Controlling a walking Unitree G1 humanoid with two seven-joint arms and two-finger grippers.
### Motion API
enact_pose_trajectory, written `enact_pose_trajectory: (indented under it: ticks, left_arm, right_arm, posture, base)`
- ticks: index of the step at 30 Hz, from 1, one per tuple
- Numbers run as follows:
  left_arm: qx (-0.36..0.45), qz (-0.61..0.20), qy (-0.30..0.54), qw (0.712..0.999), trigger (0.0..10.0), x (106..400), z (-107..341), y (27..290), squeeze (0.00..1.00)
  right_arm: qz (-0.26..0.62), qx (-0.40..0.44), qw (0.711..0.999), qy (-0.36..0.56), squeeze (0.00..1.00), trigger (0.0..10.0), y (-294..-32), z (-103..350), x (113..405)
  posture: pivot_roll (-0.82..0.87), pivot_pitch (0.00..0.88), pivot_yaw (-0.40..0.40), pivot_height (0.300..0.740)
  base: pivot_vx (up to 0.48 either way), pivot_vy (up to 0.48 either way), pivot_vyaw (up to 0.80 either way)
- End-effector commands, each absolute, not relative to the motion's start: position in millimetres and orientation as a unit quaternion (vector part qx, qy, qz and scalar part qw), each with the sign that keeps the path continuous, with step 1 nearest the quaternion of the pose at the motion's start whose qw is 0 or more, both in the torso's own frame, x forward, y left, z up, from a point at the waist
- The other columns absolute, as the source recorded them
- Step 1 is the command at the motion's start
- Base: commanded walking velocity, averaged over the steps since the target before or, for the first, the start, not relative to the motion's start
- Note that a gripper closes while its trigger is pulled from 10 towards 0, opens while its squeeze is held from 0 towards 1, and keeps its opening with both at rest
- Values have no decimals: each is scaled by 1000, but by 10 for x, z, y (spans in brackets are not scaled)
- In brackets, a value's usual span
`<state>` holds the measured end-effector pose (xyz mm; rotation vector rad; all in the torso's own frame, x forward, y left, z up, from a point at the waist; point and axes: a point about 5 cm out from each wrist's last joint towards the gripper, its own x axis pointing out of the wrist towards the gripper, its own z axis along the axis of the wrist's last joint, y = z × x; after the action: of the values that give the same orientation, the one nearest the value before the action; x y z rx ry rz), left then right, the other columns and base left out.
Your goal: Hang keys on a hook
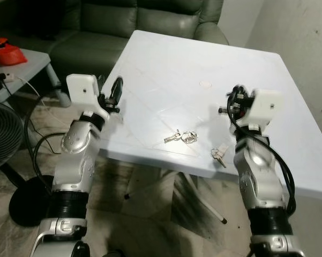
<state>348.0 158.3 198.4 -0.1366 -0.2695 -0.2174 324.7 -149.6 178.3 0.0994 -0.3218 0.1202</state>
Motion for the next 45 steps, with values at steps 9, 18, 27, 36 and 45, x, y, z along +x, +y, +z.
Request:
enact_pose_trajectory:
  ticks: [9, 18, 27, 36, 45]
  left_arm:
    - [-77, -93, -110, 987, 10000, 3388, 1761, 1653, 0]
    - [-61, -77, -112, 989, 10000, 3440, 1798, 1766, 0]
    - [-70, -69, -107, 989, 10000, 3475, 1797, 1791, 0]
    - [-81, -61, -97, 990, 10000, 3484, 1762, 1798, 0]
    - [-80, -60, -94, 991, 10000, 3491, 1748, 1787, 0]
  right_arm:
    - [54, 42, 985, -160, 0, 10000, -1590, 1762, 3158]
    - [40, -10, 988, -149, 0, 10000, -1666, 1722, 3161]
    - [37, -10, 989, -142, 0, 10000, -1686, 1704, 3176]
    - [39, -5, 990, -137, 0, 10000, -1651, 1683, 3178]
    - [33, -5, 990, -135, 0, 10000, -1677, 1679, 3180]
  posture:
    - [-90, 0, -41, 740]
    - [-93, 0, -38, 740]
    - [-88, 0, -37, 740]
    - [-90, 0, -38, 740]
    - [-91, 0, -35, 740]
  base:
    - [0, 0, -346]
    - [0, 0, -767]
    - [0, 102, -765]
    - [0, 321, -765]
    - [0, 443, -763]
